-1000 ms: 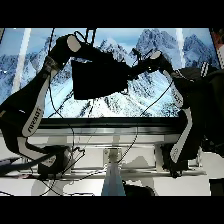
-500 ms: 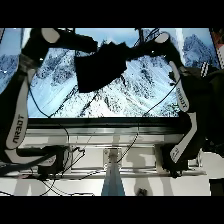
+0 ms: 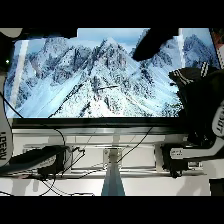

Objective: Fold the clothes and pants, and hang the long-sleeved shirts on hangers.

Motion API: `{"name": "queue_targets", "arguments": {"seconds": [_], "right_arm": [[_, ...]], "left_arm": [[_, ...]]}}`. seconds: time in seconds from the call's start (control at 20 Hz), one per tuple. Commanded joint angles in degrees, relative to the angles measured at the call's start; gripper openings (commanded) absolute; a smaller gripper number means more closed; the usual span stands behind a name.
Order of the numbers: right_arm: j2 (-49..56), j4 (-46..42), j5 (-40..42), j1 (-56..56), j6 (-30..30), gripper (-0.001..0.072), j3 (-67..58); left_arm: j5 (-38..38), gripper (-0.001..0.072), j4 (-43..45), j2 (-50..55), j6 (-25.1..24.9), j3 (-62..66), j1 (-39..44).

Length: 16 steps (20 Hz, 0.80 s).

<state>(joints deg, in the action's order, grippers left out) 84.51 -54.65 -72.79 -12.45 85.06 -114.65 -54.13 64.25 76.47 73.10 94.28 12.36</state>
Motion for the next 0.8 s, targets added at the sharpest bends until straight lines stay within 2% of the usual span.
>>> {"name": "queue_targets", "arguments": {"seconds": [0.0, 0.15, 0.3, 0.45, 0.7, 0.75], "right_arm": [[-11.67, -18.32, -4.46, -12.13, 11.43, 0.0027, -0.22], [-18.03, -28.79, -9.09, -23.80, 15.63, 0.0026, -0.22], [-20.35, -29.90, -18.73, -34.40, 16.13, 0.0027, -0.20], [-20.35, -29.59, -28.09, -37.75, 15.72, 0.0027, -0.20], [-23.26, -28.96, -28.33, -37.73, 15.72, 0.0027, -0.22], [-24.37, -28.57, -27.69, -37.75, 17.38, 0.0027, -0.22]], "left_arm": [[0.04, 0.0011, 0.02, -0.35, 0.00, 0.02, -0.26], [0.04, 0.0011, 0.02, -0.35, 0.00, 0.02, -0.26], [0.04, 0.0011, 0.02, -0.35, 0.00, 0.02, -0.26], [0.04, 0.0011, 0.02, -0.35, 0.00, 0.02, -0.26], [0.04, 0.0011, 0.02, -0.35, 0.00, 0.02, -0.26], [0.04, 0.0011, 0.02, -0.35, 0.00, 0.02, -0.26]]}}
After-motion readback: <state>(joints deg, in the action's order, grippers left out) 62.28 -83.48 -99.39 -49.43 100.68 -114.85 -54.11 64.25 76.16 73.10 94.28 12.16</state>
